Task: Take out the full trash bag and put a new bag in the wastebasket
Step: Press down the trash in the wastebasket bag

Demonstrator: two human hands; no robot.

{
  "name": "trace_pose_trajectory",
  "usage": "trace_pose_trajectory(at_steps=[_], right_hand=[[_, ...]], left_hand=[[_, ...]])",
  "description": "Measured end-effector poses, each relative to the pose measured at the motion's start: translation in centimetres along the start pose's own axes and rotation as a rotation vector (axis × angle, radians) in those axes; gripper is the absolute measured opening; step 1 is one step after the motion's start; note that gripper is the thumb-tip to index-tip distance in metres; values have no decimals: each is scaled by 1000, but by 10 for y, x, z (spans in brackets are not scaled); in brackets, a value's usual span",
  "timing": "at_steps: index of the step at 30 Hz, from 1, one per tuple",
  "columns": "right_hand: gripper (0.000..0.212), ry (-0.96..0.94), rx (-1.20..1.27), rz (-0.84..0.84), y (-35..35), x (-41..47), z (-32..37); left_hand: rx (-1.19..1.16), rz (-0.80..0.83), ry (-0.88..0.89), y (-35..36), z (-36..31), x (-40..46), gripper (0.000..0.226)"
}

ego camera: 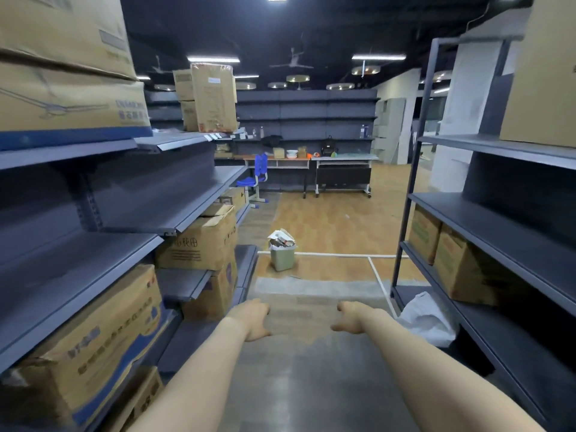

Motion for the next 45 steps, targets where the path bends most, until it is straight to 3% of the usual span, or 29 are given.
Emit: trace_pose_trajectory(at_steps=[9,18,29,45], right_hand=[[60,54,10,22,-33,102,-9],[58,47,-8,77,-77,224,-46],[58,6,-16,18,-198,397,-114],[59,-35,-97,72,-262,604,-155]], left_hand=[[17,57,14,-18,38,123,54],[13,85,22,-32,27,247,57],[-112,-18,-30,-126,1,443,55],[-28,69,-37,-141,2,660,53]])
Point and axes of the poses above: each hand's wrist, its own x-axis towards the middle knuckle, its own y-axis out of the palm, z = x × y, the point moved 4 cm from there along x, towards the middle knuckle, and after that the axes turned 10 degrees about -y, right-handed, at the moved point
